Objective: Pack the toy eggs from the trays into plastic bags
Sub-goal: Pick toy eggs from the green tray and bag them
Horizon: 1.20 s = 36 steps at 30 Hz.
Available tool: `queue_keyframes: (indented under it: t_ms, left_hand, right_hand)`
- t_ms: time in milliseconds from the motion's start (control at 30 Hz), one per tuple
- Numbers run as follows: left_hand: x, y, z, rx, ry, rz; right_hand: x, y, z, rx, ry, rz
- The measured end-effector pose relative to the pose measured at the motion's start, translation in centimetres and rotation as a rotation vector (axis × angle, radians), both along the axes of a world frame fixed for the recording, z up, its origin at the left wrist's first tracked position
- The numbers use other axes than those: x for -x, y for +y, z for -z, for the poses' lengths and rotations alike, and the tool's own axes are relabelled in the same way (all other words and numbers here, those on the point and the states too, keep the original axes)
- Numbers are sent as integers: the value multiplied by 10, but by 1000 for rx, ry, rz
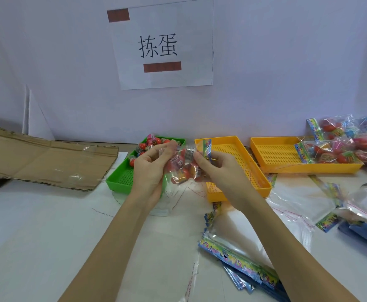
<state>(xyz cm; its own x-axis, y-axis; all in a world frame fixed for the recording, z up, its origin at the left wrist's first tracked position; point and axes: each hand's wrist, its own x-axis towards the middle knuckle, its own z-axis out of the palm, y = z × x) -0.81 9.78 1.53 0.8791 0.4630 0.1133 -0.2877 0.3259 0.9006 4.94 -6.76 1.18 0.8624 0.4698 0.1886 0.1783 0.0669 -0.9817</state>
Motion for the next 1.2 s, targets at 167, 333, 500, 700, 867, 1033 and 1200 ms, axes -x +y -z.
queue_keyframes:
  t_ms: [167, 333, 500, 700, 867, 1033, 1200]
  left_hand:
    - [-3, 9, -1, 67, 58, 87]
    - [-1, 8, 3, -277, 121, 300]
    - [3, -8, 5, -439, 8, 235]
    - [1, -9, 8, -579, 1, -29]
    - [0, -3, 5, -637, -4, -71]
    - [-3, -1, 7, -473, -15, -186]
    - [-6, 2, 6, -428, -26, -255]
  right_hand:
    - [-3, -6, -5, -93, 88, 145]
    - [-4, -9, -8, -96, 175, 183]
    - [-1, -9, -10, -208, 279, 148]
    - [0, -2, -6, -192, 85, 295]
    - [-1, -9, -7, -47, -61, 149]
    - [5, -1, -8, 30, -102, 78]
    - [3, -6, -10, -75, 64, 12]
